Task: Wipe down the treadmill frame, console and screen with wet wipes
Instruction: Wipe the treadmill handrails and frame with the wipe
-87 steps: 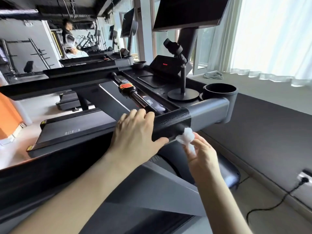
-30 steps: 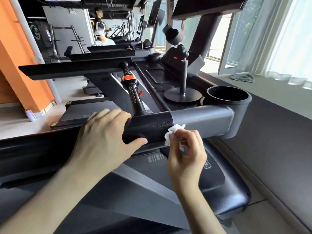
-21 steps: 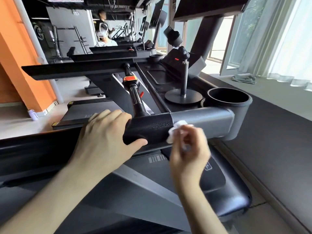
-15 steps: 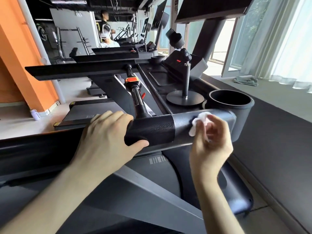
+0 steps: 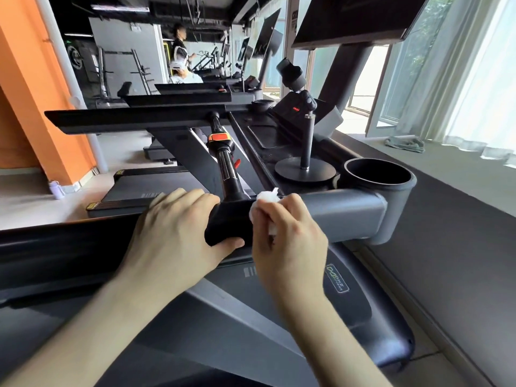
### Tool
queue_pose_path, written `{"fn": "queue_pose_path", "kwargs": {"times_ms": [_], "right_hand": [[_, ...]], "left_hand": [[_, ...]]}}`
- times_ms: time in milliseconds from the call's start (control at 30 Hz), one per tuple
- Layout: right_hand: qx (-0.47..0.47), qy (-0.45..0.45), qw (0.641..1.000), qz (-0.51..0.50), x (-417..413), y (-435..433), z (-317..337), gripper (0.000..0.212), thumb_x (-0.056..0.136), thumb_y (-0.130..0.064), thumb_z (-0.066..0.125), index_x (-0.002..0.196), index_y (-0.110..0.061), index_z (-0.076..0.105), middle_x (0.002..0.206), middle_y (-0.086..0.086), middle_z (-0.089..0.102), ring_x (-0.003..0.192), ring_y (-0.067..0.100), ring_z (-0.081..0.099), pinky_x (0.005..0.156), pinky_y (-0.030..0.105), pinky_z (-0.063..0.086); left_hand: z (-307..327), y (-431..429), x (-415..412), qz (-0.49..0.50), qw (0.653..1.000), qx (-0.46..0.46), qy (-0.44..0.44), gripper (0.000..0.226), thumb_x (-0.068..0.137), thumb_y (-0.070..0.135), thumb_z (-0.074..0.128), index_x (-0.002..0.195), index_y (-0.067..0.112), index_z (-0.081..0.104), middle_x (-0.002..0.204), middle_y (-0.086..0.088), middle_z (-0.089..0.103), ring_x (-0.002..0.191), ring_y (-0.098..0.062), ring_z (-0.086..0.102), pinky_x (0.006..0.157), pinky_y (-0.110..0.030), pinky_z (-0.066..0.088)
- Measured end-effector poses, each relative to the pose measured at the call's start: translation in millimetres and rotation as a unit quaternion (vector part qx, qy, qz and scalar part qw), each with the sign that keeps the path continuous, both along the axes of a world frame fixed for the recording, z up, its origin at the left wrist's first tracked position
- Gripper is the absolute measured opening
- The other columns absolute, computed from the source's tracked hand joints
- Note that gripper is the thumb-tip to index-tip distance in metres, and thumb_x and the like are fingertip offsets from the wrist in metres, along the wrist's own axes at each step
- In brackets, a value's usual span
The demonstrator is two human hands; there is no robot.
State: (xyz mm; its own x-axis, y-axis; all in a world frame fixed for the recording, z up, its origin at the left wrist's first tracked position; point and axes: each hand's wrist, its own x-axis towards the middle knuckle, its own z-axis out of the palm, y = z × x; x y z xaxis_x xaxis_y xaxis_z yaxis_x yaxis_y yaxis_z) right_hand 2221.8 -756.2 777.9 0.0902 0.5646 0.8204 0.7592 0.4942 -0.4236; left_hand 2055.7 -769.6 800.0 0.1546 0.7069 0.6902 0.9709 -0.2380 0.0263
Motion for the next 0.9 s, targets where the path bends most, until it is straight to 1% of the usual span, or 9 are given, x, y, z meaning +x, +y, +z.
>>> {"fn": "queue_pose_path", "kwargs": {"times_ms": [133,267,333,467,533,600,733,800,900], "right_hand": [[0.003,-0.007,0.998,-0.060,37.4,16.5,2.5,0.011,0.091,-0.022,0.067,0.081,-0.026,0.069,0.082,-0.002,0.057,0.063,0.025,0.057,0.048,0.033,0.041],[-0.022,0.086,0.984,-0.154,67.9,24.6,-0.9,0.011,0.094,-0.019,0.066,0.085,-0.025,0.070,0.086,-0.003,0.060,0.071,0.017,0.051,0.055,0.031,0.026],[-0.012,0.084,0.988,-0.132,49.3,18.1,-2.3,0.010,0.094,-0.019,0.064,0.086,-0.024,0.069,0.086,-0.002,0.061,0.071,0.020,0.054,0.055,0.034,0.030],[0.028,-0.009,1.000,-0.001,9.7,1.8,-8.7,0.012,0.096,-0.015,0.061,0.088,-0.022,0.068,0.082,-0.002,0.057,0.062,0.024,0.054,0.050,0.038,0.042],[0.047,-0.021,0.999,-0.011,25.8,8.2,-10.8,0.011,0.096,-0.017,0.064,0.090,-0.023,0.070,0.082,-0.002,0.058,0.062,0.025,0.056,0.049,0.038,0.043],[0.048,-0.003,0.996,-0.071,54.5,17.7,-14.2,0.009,0.095,-0.019,0.065,0.092,-0.024,0.072,0.084,-0.001,0.060,0.067,0.024,0.059,0.052,0.035,0.041],[0.022,0.095,0.982,-0.161,83.5,26.9,-12.2,0.009,0.096,-0.018,0.067,0.089,-0.022,0.071,0.086,0.000,0.061,0.069,0.023,0.056,0.054,0.027,0.030],[0.030,0.074,0.988,-0.132,60.8,21.5,-12.1,0.010,0.094,-0.016,0.067,0.087,-0.022,0.071,0.084,0.001,0.060,0.067,0.024,0.056,0.051,0.031,0.033],[0.051,-0.004,0.998,-0.031,25.5,9.7,-16.7,0.012,0.096,-0.014,0.064,0.091,-0.021,0.071,0.082,-0.001,0.057,0.063,0.024,0.055,0.050,0.036,0.040]], "left_hand": [[-2.9,0.9,1.2,0.008,1.000,0.013,-0.007,0.056,0.063,0.061,0.085,0.093,0.018,0.068,0.082,0.006,0.062,0.080,-0.026,0.058,0.077,-0.042,0.048],[-4.3,1.7,2.3,0.012,1.000,0.018,-0.008,0.057,0.062,0.060,0.087,0.094,0.017,0.068,0.082,0.005,0.063,0.081,-0.027,0.059,0.078,-0.042,0.048],[-4.7,3.2,1.8,0.014,1.000,0.013,-0.006,0.057,0.062,0.061,0.087,0.093,0.016,0.068,0.082,0.004,0.063,0.081,-0.027,0.059,0.078,-0.043,0.049],[-4.9,3.1,1.0,0.009,1.000,0.014,-0.009,0.055,0.060,0.059,0.089,0.091,0.018,0.068,0.080,0.006,0.061,0.080,-0.026,0.058,0.076,-0.042,0.048],[-4.7,1.3,1.0,0.011,1.000,0.015,-0.005,0.057,0.061,0.060,0.088,0.095,0.018,0.068,0.082,0.006,0.062,0.081,-0.026,0.059,0.078,-0.042,0.048],[-4.7,0.8,0.9,0.012,1.000,0.012,-0.002,0.057,0.064,0.061,0.086,0.096,0.017,0.068,0.083,0.005,0.062,0.082,-0.026,0.059,0.080,-0.042,0.047],[-3.4,0.8,1.7,0.010,1.000,0.004,0.000,0.055,0.066,0.062,0.083,0.094,0.017,0.067,0.083,0.005,0.062,0.081,-0.027,0.058,0.081,-0.042,0.047],[-2.5,-0.5,2.3,0.013,1.000,0.000,0.001,0.055,0.066,0.063,0.081,0.094,0.018,0.067,0.084,0.005,0.062,0.083,-0.026,0.058,0.082,-0.043,0.047],[-2.7,-1.2,1.9,0.015,1.000,0.000,0.000,0.057,0.064,0.063,0.083,0.096,0.018,0.068,0.085,0.007,0.062,0.084,-0.025,0.059,0.082,-0.042,0.048]]}}
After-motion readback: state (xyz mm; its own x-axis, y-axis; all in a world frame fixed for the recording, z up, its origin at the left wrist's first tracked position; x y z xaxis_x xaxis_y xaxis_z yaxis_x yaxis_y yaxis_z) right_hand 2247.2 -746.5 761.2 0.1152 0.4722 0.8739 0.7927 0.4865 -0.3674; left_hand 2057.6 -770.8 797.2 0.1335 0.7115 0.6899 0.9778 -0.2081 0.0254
